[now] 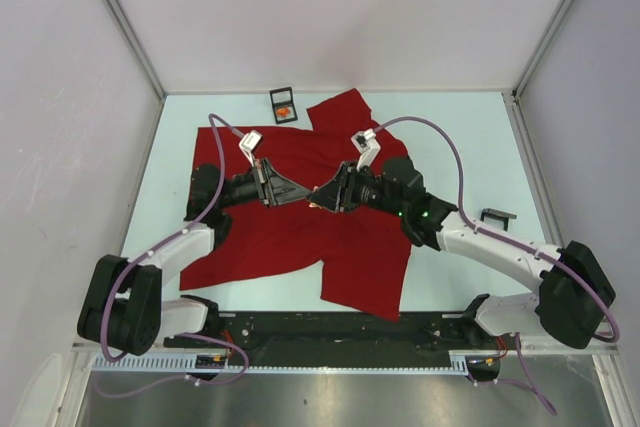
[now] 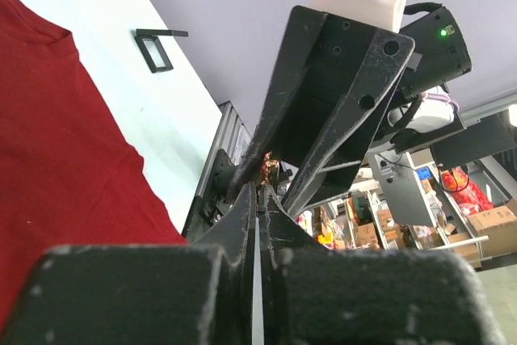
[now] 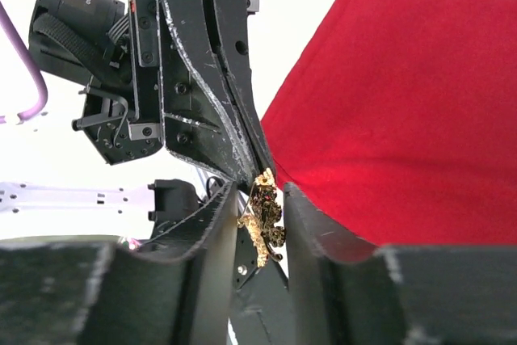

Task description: Remove the brooch from the garment

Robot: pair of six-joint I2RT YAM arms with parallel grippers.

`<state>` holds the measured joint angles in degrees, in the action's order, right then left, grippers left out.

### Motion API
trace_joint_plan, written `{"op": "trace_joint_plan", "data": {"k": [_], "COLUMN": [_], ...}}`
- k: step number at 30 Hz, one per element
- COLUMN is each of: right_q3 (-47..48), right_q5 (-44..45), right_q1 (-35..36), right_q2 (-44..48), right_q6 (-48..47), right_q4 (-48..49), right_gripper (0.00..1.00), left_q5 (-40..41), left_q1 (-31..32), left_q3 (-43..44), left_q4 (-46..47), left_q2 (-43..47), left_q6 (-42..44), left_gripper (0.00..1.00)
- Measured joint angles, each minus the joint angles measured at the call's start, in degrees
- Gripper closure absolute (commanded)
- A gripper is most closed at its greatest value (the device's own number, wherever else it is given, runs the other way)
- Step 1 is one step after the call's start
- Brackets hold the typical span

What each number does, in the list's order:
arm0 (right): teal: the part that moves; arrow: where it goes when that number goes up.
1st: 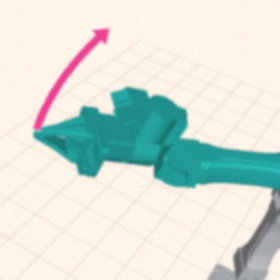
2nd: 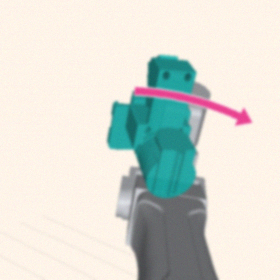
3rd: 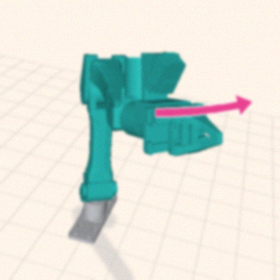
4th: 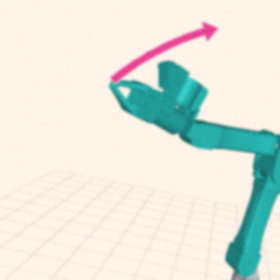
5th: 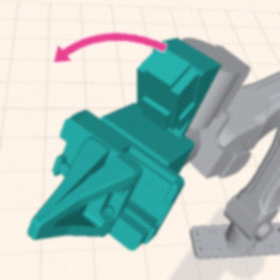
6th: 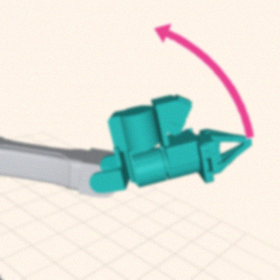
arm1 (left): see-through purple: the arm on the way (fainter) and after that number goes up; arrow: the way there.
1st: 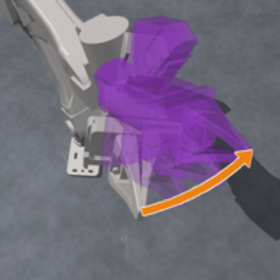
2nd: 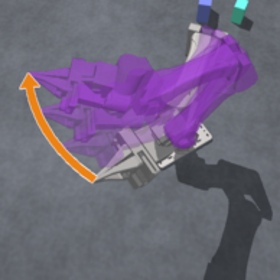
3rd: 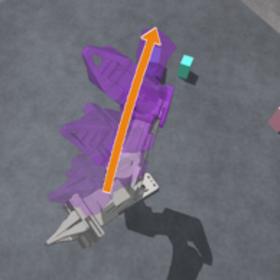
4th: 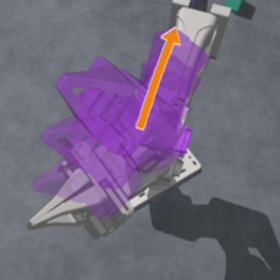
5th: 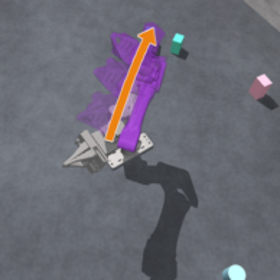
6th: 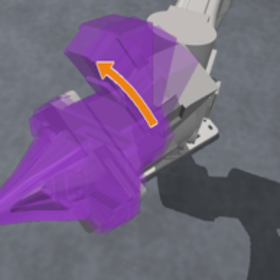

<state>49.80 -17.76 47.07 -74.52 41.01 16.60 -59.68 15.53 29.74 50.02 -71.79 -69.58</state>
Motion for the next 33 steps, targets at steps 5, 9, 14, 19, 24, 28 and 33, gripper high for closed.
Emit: {"op": "trace_joint_plan", "data": {"k": [5, 9, 14, 19, 24, 28, 33], "right_q3": [-0.3, -1.0, -1.7, -1.8, -1.8, -1.9, -2.1], "right_q5": [0.9, -0.3, -6.1, -11.1, -13.9, -15.0, -15.6], "right_q1": [0.1, -2.0, -8.5, -9.4, -8.5, -7.6, -6.6], "right_q2": [0.7, 3.8, 8.1, 7.6, 5.6, 3.9, 2.9], "right_q6": [0.8, 0.9, -0.2, -1.5, -2.1, -2.0, -1.7], "right_q4": [-0.2, -1.7, -3.3, -4.3, -4.2, -3.3, -1.9], "right_gripper": [0.41, 0.31, 0.39, 0.57, 0.7, 0.72, 0.95], "left_q5": [0.0, 0.0, -0.8, -1.2, -1.4, -1.6, -1.6], "left_q1": [0.3, 0.5, 0.5, 0.5, 0.5, 0.6, 1.4], "left_q3": [0.0, 0.0, 0.0, 0.0, 0.0, 0.0, 0.0], "left_q4": [0.2, 0.0, -0.8, -0.4, 0.1, 0.1, 0.3], "left_q2": [0.3, 0.3, 0.3, -0.1, -0.1, -0.1, -0.1], "left_q6": [-0.1, 0.3, 1.6, 1.6, 1.5, 1.5, 1.5], "left_gripper": [1.0, 1.0, 1.0, 1.0, 1.0, 1.0, 1.0]}}
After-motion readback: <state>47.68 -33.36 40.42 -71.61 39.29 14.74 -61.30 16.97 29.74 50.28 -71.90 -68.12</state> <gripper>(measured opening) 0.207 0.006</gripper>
